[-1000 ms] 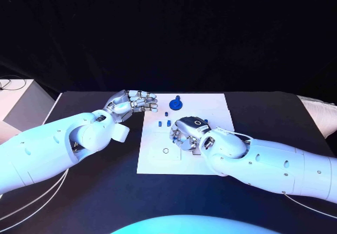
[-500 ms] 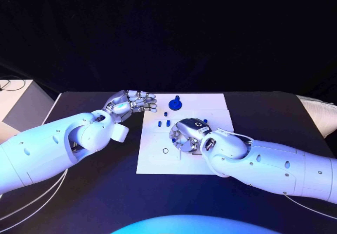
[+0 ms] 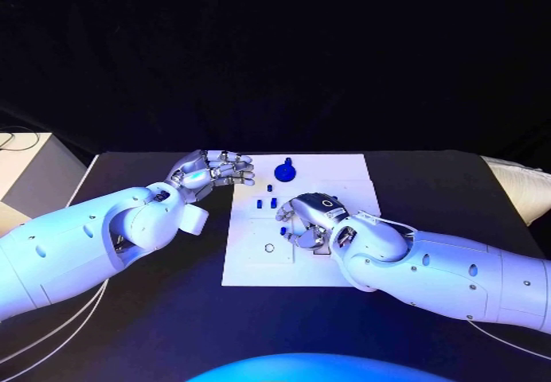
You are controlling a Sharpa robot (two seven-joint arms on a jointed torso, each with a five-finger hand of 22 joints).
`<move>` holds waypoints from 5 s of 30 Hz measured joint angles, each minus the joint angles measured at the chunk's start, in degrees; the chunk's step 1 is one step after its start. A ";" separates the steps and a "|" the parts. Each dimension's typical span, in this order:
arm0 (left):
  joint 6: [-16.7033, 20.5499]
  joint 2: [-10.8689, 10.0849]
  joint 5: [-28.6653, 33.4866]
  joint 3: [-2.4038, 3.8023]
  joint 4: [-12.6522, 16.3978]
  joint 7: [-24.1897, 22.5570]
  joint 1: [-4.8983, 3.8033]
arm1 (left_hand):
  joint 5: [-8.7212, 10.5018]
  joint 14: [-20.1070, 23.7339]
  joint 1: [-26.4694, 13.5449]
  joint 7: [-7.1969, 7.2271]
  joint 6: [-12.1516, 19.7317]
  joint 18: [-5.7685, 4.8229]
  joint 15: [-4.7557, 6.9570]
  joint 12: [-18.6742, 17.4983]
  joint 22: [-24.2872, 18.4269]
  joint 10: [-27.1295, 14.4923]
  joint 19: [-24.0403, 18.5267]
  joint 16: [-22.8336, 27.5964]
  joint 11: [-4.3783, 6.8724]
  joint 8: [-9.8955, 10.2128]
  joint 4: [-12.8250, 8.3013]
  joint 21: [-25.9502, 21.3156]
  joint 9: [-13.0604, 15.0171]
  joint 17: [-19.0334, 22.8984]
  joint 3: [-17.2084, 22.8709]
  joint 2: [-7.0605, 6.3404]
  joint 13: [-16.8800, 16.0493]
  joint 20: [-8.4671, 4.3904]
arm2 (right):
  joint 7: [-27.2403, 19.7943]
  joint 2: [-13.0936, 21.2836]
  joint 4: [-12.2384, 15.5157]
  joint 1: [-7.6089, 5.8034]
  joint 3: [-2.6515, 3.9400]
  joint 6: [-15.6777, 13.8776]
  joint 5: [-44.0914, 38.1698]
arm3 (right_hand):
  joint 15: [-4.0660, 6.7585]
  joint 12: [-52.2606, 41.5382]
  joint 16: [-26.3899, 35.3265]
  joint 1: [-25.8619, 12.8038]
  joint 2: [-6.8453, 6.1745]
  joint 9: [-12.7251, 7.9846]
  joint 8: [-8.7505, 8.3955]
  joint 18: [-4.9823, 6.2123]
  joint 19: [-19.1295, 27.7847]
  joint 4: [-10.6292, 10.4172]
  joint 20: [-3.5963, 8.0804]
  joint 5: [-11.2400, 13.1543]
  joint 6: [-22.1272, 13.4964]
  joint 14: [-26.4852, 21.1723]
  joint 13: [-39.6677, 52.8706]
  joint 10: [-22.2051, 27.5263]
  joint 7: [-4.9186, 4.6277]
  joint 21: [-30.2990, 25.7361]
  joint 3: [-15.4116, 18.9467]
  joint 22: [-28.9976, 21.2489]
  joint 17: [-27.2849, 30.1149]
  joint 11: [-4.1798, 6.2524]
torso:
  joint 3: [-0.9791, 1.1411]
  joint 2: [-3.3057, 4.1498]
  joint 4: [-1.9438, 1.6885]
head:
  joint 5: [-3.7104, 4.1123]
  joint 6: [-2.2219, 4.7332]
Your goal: Assemble the parts on the task board
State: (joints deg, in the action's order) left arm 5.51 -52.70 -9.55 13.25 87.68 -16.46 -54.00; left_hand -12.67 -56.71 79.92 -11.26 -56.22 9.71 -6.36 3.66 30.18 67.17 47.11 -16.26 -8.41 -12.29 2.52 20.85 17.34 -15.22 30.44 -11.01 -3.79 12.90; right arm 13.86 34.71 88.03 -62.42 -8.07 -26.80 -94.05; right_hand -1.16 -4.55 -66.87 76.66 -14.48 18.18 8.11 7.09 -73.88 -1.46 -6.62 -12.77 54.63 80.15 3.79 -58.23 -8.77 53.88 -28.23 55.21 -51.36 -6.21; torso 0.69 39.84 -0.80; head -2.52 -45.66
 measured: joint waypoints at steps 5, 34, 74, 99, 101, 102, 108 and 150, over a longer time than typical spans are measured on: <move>-0.01 -0.04 0.01 0.00 -0.05 0.07 0.04 | 0.00 0.00 0.00 0.00 0.00 0.00 0.00 0.00 0.00 0.00 0.00 0.00 0.00 0.00 0.00 0.00 0.00 0.00 0.00 0.00 0.00 0.00 | -0.07 2.49 1.83 -0.06 0.15 -1.38 0.56 | -0.16 -1.73 0.41 2.02 1.14 -0.53 -0.93 0.91 0.64 -1.41 -0.26 0.00 -0.52 -0.75 0.11 1.97 0.51 -2.53 5.28 -1.98 2.14 -0.25 | -0.03 -0.05 0.00 | 0.09 0.17; -0.07 0.20 0.14 0.00 -0.36 0.06 0.38 | 0.00 0.00 0.00 0.00 0.00 0.00 0.00 0.00 -0.17 -0.20 -0.01 0.23 -0.20 0.23 0.00 -0.21 -0.04 -0.06 0.00 0.00 0.00 0.00 | -4.23 13.47 -0.84 -8.05 1.59 3.69 9.24 | 0.98 -2.30 -7.68 1.83 -1.15 -1.32 -1.71 -0.45 -6.37 -5.27 1.16 0.35 0.53 3.47 -0.10 -4.29 0.28 8.79 0.89 9.24 -7.64 1.10 | 0.04 0.01 0.00 | 0.88 1.48; -0.31 0.06 0.30 0.00 -0.27 0.00 0.45 | 0.00 -0.21 0.00 0.00 0.00 0.00 -0.21 0.00 -0.48 -0.42 -0.01 0.56 0.02 0.23 0.00 -0.64 -0.08 -0.22 0.00 0.00 0.00 0.00 | -1.71 8.46 -4.09 -7.26 1.10 11.21 3.79 | 1.39 -2.08 -8.94 3.20 0.22 0.00 0.96 -1.36 -7.79 -5.74 1.38 0.67 6.21 3.88 0.23 -8.91 0.81 12.51 -2.15 13.25 -8.25 1.62 | 0.02 0.03 -0.03 | 0.84 1.12; -0.49 0.01 0.34 0.00 -0.36 0.05 0.46 | 0.00 -0.21 0.00 0.00 0.00 0.00 -0.21 0.00 -0.61 -0.41 0.21 0.79 0.02 0.23 0.17 -0.87 -0.14 -0.27 -0.17 0.00 0.00 0.21 | -0.03 9.14 -3.17 -6.32 1.01 5.50 5.38 | 2.83 -2.35 -9.46 3.62 2.98 1.27 3.45 -2.29 -9.43 -2.95 2.61 3.94 9.46 3.88 1.36 -13.13 1.84 17.65 -7.27 18.52 -8.20 0.90 | -0.03 -0.05 -0.05 | 0.88 0.93; -0.50 0.01 0.35 0.00 -0.39 0.06 0.47 | 0.00 -0.21 0.00 0.00 0.00 0.00 -0.21 0.00 -0.61 -0.41 0.21 0.79 0.02 0.23 0.17 -0.87 -0.14 -0.27 -0.17 0.00 0.00 0.21 | 0.09 9.56 -2.72 -6.29 1.11 4.72 6.20 | 2.83 -2.35 -9.46 3.56 3.04 1.27 3.45 -2.28 -9.43 -2.94 2.61 3.94 9.46 3.88 1.45 -13.19 1.84 17.65 -7.27 18.52 -8.20 0.95 | -0.03 -0.09 -0.04 | 0.85 0.97; -0.51 0.01 0.36 0.00 -0.41 0.06 0.47 | 0.00 -0.21 0.00 0.00 0.00 0.00 -0.21 0.00 -0.61 -0.41 0.21 0.79 0.02 0.23 0.17 -0.87 -0.13 -0.27 -0.17 0.00 0.00 0.21 | 0.17 9.89 -2.35 -6.29 1.29 4.20 6.77 | 2.83 -2.34 -9.46 3.55 3.05 1.27 3.45 -2.28 -9.43 -2.93 2.61 4.03 9.46 3.88 1.62 -13.24 1.84 17.65 -7.26 18.52 -8.20 0.98 | -0.03 -0.09 -0.03 | 0.82 0.99; -0.55 0.02 0.39 0.00 -0.53 0.08 0.51 | 0.00 -0.21 0.00 0.00 0.00 0.00 -0.21 0.00 -0.66 -0.41 0.21 0.79 0.02 0.23 0.17 -0.87 -0.13 -0.26 -0.17 0.00 0.00 0.21 | 0.42 11.93 0.48 -6.96 2.14 2.11 9.69 | 2.83 -2.34 -9.46 3.49 3.12 1.27 3.45 -2.28 -9.51 -2.80 2.69 4.16 9.47 3.88 1.73 -13.25 1.87 17.70 -7.28 18.55 -8.20 0.98 | -0.04 -0.11 0.04 | 0.72 1.05; -0.80 0.52 0.68 0.00 -0.76 0.15 0.84 | 0.00 -0.21 0.00 0.00 0.00 0.00 -0.21 0.00 -0.65 -0.41 0.20 0.79 0.02 0.23 0.17 -0.87 -0.12 -0.29 -0.17 0.00 0.00 0.20 | -0.78 0.26 6.18 -1.93 0.10 4.34 6.01 | 2.81 -1.85 -9.45 3.82 3.54 1.27 3.78 -2.27 -9.63 -2.08 2.81 4.18 9.44 3.88 1.83 -13.52 2.18 17.88 -7.81 18.55 -7.74 0.90 | 0.00 0.08 -0.07 | -0.83 0.41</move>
State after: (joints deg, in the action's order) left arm 4.72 -52.18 -8.87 13.25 86.93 -16.31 -53.16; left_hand -12.67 -56.92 79.92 -11.26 -56.22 9.71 -6.57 3.66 29.52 66.76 47.31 -15.47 -8.39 -12.06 2.69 19.98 17.22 -15.51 30.27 -11.01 -3.79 13.11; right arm 13.09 34.97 94.20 -64.35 -7.97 -22.46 -88.04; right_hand 1.65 -6.40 -76.32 80.48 -10.93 19.45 11.88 4.83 -83.51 -3.53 -3.81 -8.58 64.06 84.03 5.62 -71.76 -6.58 71.76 -36.04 73.76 -59.11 -5.32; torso 0.69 39.92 -0.87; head -3.35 -45.25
